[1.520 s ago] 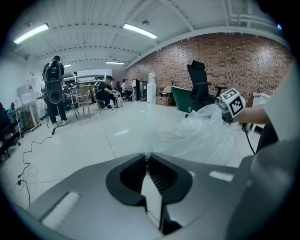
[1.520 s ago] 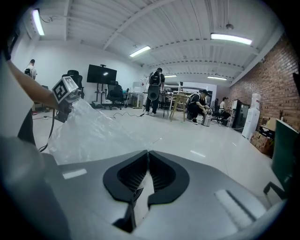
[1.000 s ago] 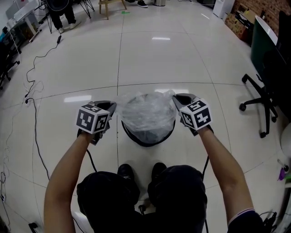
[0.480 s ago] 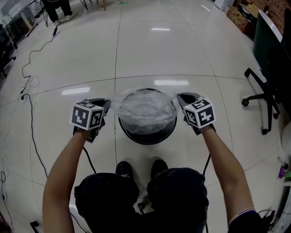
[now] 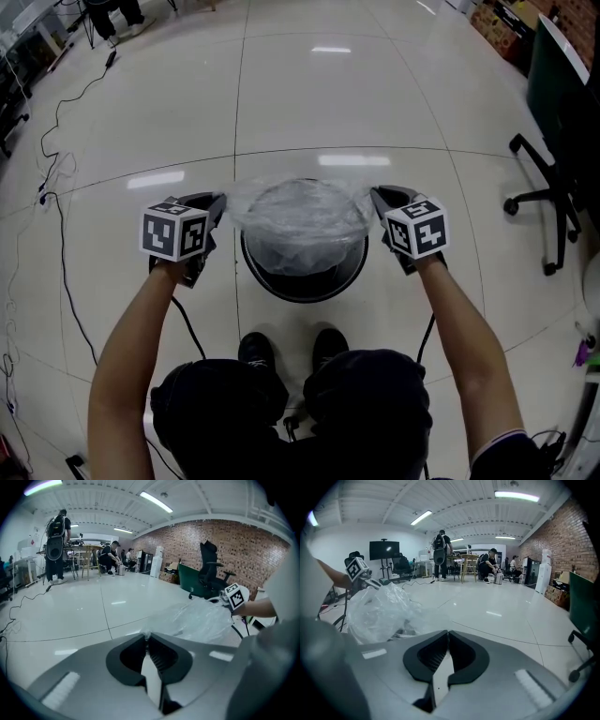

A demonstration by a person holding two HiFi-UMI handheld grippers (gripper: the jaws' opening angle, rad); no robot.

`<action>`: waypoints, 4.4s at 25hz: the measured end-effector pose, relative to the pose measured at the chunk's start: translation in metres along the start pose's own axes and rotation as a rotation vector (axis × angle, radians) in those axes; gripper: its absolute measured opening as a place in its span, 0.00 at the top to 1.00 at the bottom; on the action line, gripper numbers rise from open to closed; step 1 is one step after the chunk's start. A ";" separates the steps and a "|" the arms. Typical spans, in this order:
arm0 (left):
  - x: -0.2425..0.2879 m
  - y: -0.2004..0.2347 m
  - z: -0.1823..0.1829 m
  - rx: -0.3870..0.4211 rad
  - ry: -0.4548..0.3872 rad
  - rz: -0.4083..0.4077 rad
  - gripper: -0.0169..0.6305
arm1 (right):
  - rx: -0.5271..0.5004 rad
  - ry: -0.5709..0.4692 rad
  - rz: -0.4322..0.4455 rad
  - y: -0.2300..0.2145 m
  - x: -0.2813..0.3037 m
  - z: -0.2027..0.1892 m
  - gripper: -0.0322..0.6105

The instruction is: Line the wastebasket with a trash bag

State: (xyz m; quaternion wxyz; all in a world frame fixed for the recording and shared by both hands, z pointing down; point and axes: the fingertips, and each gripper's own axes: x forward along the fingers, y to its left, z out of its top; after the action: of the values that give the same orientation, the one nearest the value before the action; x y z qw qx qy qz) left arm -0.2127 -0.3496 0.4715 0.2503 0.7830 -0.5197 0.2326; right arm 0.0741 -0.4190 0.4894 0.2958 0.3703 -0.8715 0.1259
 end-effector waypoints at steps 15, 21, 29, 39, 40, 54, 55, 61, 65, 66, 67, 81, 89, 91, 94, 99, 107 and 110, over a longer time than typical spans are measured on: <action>0.025 0.020 -0.002 -0.077 -0.013 0.011 0.95 | 0.078 0.014 -0.023 -0.020 0.022 -0.016 0.95; 0.030 0.025 0.011 -0.078 -0.037 0.017 0.95 | 0.092 0.007 -0.036 -0.026 0.026 -0.012 0.95; 0.036 0.044 0.001 -0.083 0.006 0.072 0.95 | 0.109 0.024 -0.047 -0.033 0.034 -0.017 0.95; 0.032 0.028 -0.050 -0.094 0.108 0.025 0.95 | 0.146 0.064 -0.015 -0.014 0.025 -0.058 0.95; 0.030 0.025 -0.052 -0.095 0.113 0.020 0.95 | 0.148 0.066 -0.012 -0.012 0.022 -0.061 0.95; -0.006 -0.020 -0.072 0.003 0.172 -0.036 0.95 | 0.130 0.068 0.016 0.023 -0.024 -0.071 0.95; -0.008 -0.025 -0.074 0.010 0.175 -0.046 0.95 | 0.129 0.065 0.021 0.026 -0.028 -0.072 0.95; -0.018 -0.052 -0.071 0.074 0.170 -0.090 0.91 | 0.157 0.022 0.032 0.031 -0.045 -0.067 0.86; -0.027 -0.057 -0.064 0.104 0.162 -0.073 0.80 | 0.159 -0.006 0.023 0.026 -0.062 -0.060 0.84; -0.029 -0.058 -0.063 0.111 0.161 -0.066 0.80 | 0.163 -0.013 0.018 0.023 -0.067 -0.059 0.84; -0.032 -0.057 -0.062 0.114 0.156 -0.058 0.77 | 0.166 -0.019 0.013 0.021 -0.071 -0.058 0.84; -0.063 -0.077 -0.027 0.140 0.073 -0.042 0.75 | 0.175 -0.072 0.022 0.023 -0.120 -0.044 0.72; -0.074 -0.100 -0.011 0.172 0.041 -0.053 0.75 | 0.181 -0.125 0.019 0.022 -0.152 -0.029 0.69; -0.077 -0.105 -0.009 0.177 0.034 -0.055 0.76 | 0.180 -0.137 0.032 0.026 -0.156 -0.025 0.67; -0.082 -0.112 -0.008 0.182 0.030 -0.056 0.76 | 0.163 -0.132 0.058 0.036 -0.159 -0.023 0.63; -0.090 -0.116 -0.008 0.193 0.025 -0.049 0.76 | 0.143 -0.145 0.061 0.047 -0.164 -0.017 0.62; -0.073 -0.122 0.003 0.225 0.013 -0.055 0.76 | 0.067 -0.136 0.119 0.077 -0.151 -0.001 0.63; -0.057 -0.126 0.008 0.245 0.011 -0.071 0.76 | 0.046 -0.124 0.152 0.091 -0.138 0.001 0.66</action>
State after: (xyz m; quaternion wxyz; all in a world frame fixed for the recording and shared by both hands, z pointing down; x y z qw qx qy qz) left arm -0.1145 -0.2726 0.4106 0.1636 0.8243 -0.4582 0.2897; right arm 0.0845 -0.2776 0.4043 0.2221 0.3168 -0.9107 0.1447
